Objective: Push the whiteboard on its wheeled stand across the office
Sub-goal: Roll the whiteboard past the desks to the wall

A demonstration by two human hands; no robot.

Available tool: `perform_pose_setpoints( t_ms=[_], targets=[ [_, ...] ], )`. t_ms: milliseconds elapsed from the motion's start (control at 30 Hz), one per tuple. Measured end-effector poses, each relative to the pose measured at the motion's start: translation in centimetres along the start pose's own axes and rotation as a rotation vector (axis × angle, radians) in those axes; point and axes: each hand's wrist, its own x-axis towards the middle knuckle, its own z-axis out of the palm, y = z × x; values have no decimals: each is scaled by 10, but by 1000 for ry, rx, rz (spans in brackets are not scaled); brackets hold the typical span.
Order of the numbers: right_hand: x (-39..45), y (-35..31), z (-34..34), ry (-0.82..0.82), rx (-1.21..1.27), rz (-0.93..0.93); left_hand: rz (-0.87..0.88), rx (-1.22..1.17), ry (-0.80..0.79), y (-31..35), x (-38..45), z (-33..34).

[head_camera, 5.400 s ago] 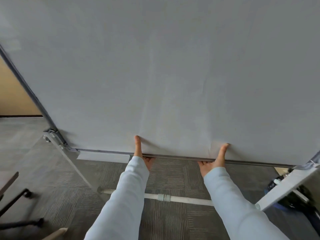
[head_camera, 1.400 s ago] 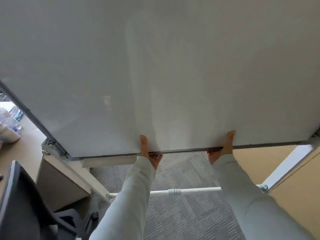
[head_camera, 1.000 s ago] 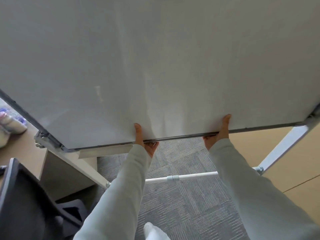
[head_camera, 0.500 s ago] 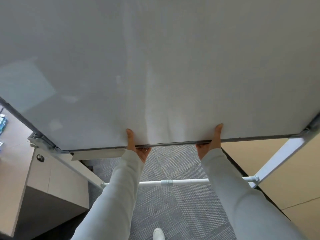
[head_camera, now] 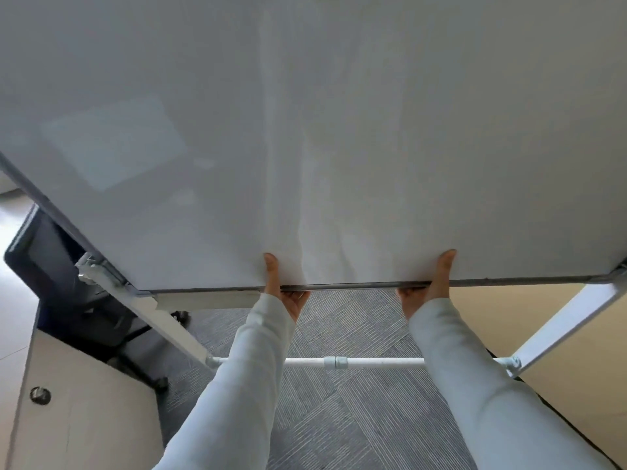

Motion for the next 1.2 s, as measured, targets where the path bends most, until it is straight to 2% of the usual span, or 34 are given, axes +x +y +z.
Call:
perform_pose_setpoints(
  t_ms=[433, 633, 1067, 1200],
  targets=[
    [65, 33, 71, 74, -47, -81, -84, 59, -56, 56, 113, 47],
    [115, 42, 113, 75, 9, -112, -107, 113, -51, 82, 175, 84],
    [237, 70, 210, 92, 26, -115, -147, 195, -46, 139, 324, 155],
    [246, 78, 223, 71, 31, -90, -144, 192, -75, 148, 345, 159]
  ],
)
